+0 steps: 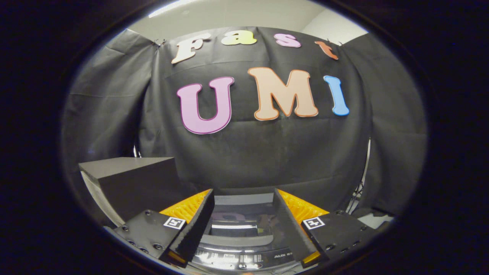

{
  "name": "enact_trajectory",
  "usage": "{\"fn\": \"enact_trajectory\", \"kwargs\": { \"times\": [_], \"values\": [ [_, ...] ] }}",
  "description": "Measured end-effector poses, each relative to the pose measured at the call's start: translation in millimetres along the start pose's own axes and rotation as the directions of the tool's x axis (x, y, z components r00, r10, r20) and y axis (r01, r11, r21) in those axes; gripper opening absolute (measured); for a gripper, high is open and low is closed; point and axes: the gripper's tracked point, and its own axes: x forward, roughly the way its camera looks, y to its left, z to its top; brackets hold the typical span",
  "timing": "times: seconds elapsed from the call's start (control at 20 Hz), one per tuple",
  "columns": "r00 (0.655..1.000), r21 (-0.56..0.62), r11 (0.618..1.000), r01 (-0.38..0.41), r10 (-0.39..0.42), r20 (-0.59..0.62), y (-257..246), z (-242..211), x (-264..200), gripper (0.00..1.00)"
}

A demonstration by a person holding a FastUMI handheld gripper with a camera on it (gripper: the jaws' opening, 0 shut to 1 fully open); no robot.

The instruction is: Put the clothes into the washing machine and then close the washing machine lid.

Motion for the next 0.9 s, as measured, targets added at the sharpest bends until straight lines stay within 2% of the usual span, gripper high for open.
{"fn": "enact_trajectory", "kwargs": {
  "times": [0.15, 0.35, 0.55, 0.9],
  "values": [
    [1.0, 0.014, 1.0, 0.015, -0.016, 0.02, -28.2, -23.8, -26.9, 0.95],
    [0.997, 0.014, 1.0, -0.015, 0.014, 0.071, -52.5, -49.6, -56.7, 0.95],
    [0.999, 0.025, 1.0, 0.009, -0.01, 0.047, -76.6, -92.0, -76.6, 0.96],
    [0.998, -0.063, 0.998, 0.025, -0.022, 0.056, -89.0, -125.9, -98.8, 0.96]
  ]
}}
